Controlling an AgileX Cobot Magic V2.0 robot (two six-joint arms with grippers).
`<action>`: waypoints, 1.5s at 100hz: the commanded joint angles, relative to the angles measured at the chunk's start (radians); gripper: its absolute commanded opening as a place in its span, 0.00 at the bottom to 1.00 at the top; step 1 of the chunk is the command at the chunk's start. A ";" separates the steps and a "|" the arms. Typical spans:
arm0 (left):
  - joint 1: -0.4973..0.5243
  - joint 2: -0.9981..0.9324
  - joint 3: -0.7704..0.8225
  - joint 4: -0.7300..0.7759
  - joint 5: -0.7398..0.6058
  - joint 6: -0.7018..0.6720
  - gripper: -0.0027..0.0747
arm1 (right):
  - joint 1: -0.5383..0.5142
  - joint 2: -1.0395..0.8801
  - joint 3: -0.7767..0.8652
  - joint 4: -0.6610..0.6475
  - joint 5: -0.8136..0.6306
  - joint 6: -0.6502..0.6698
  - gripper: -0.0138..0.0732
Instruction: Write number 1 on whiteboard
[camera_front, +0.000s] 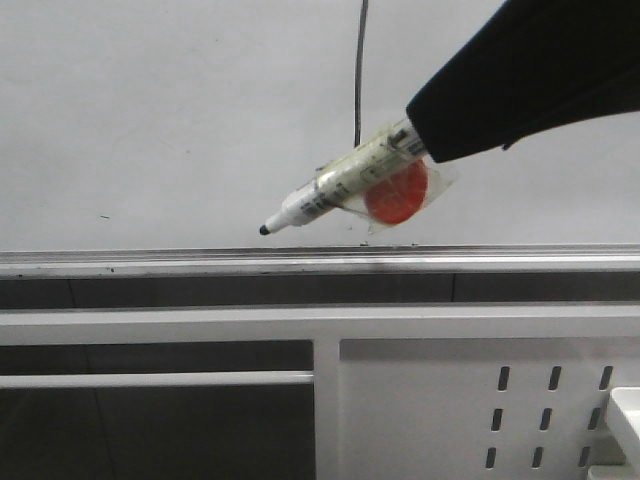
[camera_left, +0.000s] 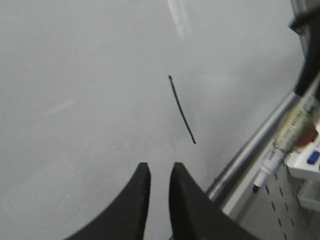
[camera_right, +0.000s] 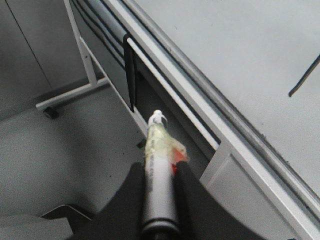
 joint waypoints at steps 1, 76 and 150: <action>-0.003 0.030 -0.029 0.142 -0.075 -0.031 0.35 | 0.001 0.020 -0.079 -0.004 0.010 -0.008 0.08; -0.080 0.501 -0.169 0.135 -0.271 -0.077 0.53 | 0.037 0.235 -0.425 -0.048 0.314 -0.008 0.08; -0.080 0.519 -0.169 0.087 -0.294 -0.077 0.01 | 0.073 0.237 -0.426 -0.052 0.272 -0.008 0.09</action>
